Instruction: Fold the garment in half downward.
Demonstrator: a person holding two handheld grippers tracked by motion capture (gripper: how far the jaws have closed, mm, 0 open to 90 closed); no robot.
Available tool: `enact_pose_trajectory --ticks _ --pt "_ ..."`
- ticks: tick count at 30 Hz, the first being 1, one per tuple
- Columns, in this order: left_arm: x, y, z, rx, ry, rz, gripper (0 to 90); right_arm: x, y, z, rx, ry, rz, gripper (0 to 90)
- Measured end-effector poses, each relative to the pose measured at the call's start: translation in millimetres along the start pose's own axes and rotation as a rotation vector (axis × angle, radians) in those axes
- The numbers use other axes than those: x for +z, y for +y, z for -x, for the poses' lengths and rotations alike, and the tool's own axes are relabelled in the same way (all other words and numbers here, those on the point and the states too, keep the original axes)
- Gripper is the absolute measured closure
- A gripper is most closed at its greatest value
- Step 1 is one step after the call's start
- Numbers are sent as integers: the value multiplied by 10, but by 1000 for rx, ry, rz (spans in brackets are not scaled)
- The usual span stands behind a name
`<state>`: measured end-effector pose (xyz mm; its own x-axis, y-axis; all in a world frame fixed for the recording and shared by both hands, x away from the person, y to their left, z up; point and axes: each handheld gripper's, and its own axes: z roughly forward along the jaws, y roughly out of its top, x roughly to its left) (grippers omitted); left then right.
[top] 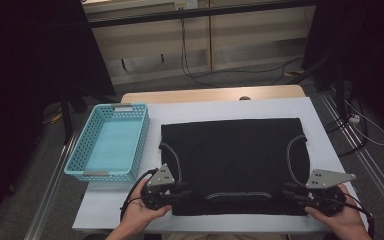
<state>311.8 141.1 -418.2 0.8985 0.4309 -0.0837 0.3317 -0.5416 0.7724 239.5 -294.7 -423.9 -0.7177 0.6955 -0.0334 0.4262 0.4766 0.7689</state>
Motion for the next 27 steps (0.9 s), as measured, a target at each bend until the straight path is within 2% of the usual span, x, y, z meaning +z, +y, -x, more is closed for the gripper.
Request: enact_pose_trajectory --ticks 4,7,12,16,23,27 --pt "-87 6 -45 -13 33 23 565 -17 6 -10 7 3 9 658" --pt "-86 -21 -88 -29 61 23 504 -17 -5 -13 8 6 5 635" --pt "-22 -32 -144 -43 127 26 313 35 22 15 20 2 17 576" --pt "-15 -43 -215 -50 174 32 215 90 56 31 18 -24 35 562" --pt "5 -27 -345 -90 204 48 113 221 166 49 22 -5 71 502" --pt "30 -1 -411 -112 205 59 71 331 246 29 28 -21 84 406"
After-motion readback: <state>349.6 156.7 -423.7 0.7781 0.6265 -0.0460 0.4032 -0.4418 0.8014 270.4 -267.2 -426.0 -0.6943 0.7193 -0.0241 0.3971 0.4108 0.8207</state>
